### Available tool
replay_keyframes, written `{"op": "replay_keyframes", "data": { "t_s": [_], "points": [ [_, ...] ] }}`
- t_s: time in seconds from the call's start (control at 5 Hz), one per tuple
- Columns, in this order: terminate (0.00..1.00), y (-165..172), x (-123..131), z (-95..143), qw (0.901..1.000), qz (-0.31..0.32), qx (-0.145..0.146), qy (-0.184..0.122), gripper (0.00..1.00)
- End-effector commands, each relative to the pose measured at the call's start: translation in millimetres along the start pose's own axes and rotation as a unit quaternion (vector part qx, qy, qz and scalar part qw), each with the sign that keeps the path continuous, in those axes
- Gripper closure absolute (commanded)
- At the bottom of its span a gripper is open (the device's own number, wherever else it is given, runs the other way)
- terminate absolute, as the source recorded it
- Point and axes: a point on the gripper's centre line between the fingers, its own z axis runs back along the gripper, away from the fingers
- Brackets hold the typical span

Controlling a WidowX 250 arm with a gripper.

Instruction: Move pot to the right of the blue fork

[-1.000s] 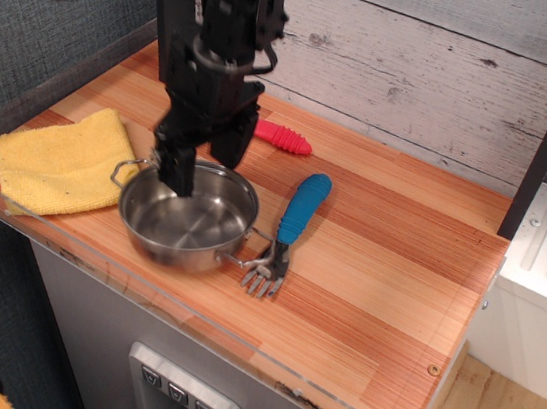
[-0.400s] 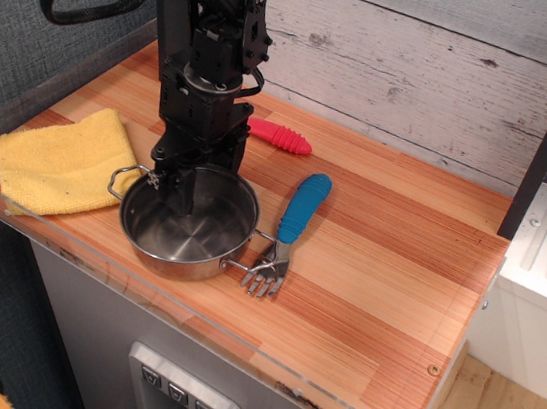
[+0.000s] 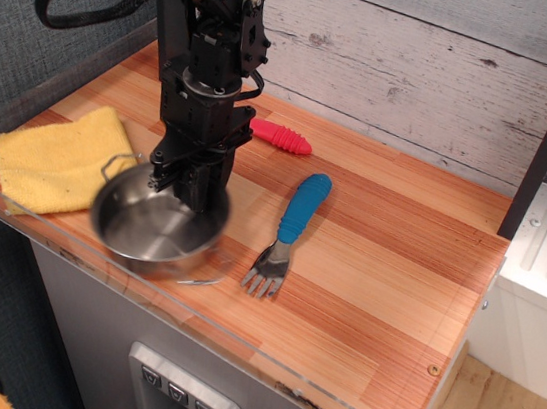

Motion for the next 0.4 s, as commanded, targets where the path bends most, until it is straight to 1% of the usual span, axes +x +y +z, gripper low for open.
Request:
{"op": "replay_keyframes", "data": {
  "t_s": [0.0,0.2],
  "points": [
    [0.0,-5,7,48,0.9993,-0.002,-0.024,-0.029,1.0],
    [0.0,-11,3,67,0.9992,0.004,-0.035,-0.021,1.0]
  ]
}}
